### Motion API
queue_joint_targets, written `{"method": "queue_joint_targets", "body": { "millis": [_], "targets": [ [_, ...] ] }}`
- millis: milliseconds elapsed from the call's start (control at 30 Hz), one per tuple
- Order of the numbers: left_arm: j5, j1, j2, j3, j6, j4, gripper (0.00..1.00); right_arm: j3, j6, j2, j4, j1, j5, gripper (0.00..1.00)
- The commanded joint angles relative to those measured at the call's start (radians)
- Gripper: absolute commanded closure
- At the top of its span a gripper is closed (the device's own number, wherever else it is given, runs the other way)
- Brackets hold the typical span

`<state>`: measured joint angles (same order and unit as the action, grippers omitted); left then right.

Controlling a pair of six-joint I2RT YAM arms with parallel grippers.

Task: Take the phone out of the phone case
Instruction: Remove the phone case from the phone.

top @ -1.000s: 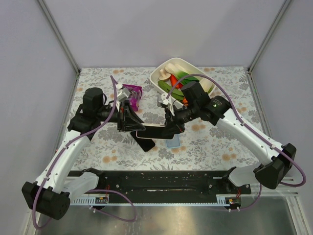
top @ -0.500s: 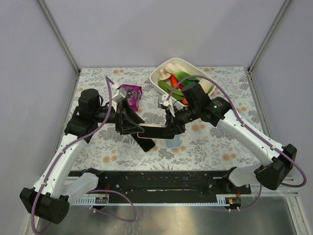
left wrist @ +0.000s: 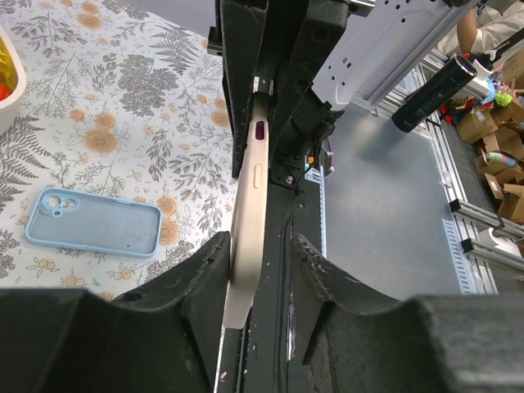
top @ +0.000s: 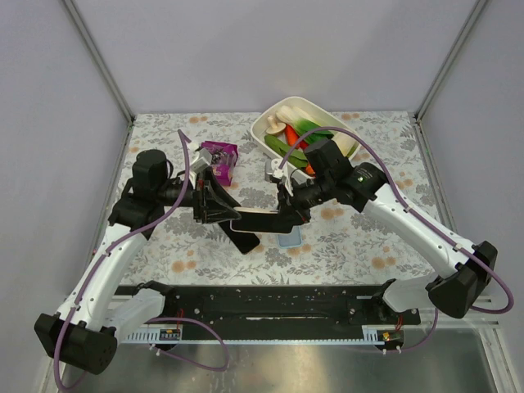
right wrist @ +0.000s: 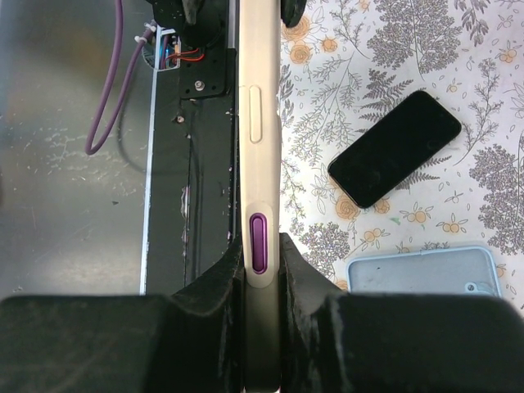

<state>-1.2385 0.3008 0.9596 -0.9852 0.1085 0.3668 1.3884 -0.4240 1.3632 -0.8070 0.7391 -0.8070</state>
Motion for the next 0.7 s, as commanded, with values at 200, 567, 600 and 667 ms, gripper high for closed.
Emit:
{"method": "queue_joint_targets", "body": {
  "millis": [200, 567, 600, 667],
  "targets": [
    [-0.021, -0.015, -0.015, 0.014, 0.006, -0.045, 0.78, -0.003, 0.004, -0.053, 0.058, -0.009, -0.017, 1.0],
    [-0.102, -0.015, 0.014, 0.206, 0.767, -0.902, 1.0, 0.084, -0.134, -0.016, -0.026, 0.003, -0.029, 1.0],
    [-0.098, -0.015, 0.034, 0.218, 0.857, -1.028, 1.0, 0.095, -0.168, -0.013, -0.046, 0.011, -0.009, 1.0],
    [-0.096, -0.014, 0.07, 0.211, 0.954, -1.12, 1.0, 0.11, -0.208, -0.009, -0.075, 0.026, 0.02, 1.0]
  ]
}}
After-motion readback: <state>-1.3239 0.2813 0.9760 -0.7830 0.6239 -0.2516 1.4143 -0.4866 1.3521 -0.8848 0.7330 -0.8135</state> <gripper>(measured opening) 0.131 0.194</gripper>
